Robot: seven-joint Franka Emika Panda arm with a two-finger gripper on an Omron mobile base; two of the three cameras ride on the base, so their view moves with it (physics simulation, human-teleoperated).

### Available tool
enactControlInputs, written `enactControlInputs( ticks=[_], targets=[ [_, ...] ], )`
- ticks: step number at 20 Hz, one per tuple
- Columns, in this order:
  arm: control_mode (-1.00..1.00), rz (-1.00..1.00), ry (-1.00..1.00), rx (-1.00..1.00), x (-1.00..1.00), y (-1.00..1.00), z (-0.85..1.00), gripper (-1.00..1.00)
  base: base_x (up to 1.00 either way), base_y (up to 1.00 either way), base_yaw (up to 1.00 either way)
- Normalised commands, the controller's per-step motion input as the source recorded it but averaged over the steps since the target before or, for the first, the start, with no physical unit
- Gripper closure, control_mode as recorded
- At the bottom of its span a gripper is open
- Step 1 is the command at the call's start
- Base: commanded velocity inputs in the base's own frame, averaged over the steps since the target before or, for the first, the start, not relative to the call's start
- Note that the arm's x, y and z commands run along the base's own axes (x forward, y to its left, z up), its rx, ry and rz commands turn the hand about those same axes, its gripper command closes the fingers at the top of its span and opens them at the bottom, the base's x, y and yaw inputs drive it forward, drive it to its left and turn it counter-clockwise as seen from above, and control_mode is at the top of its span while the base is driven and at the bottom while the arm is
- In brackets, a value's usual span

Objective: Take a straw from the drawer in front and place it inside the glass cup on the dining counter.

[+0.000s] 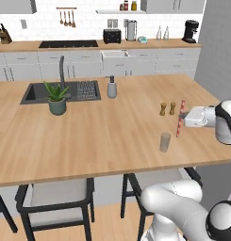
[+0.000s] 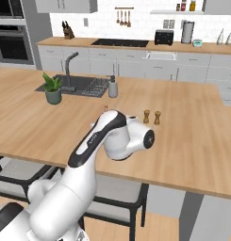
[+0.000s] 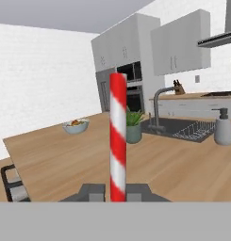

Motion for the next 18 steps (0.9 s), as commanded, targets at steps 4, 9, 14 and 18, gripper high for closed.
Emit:
enactControlInputs(
  ticks=[4,9,14,18],
  targets=[
    [-1.00,0.00,0.00,-0.05,0.30,0.14,-0.28,1.00,0.00,0.00,0.00],
    [-1.00,0.00,0.00,-0.02,0.56,0.00,-0.12,1.00,0.00,0.00,0.00],
    [-1.00,0.00,0.00,-0.01,0.57,-0.01,-0.04,1.00,0.00,0.00,0.00],
    [-1.00,0.00,0.00,-0.04,0.31,-0.14,-0.11,1.00,0.00,0.00,0.00]
  ],
)
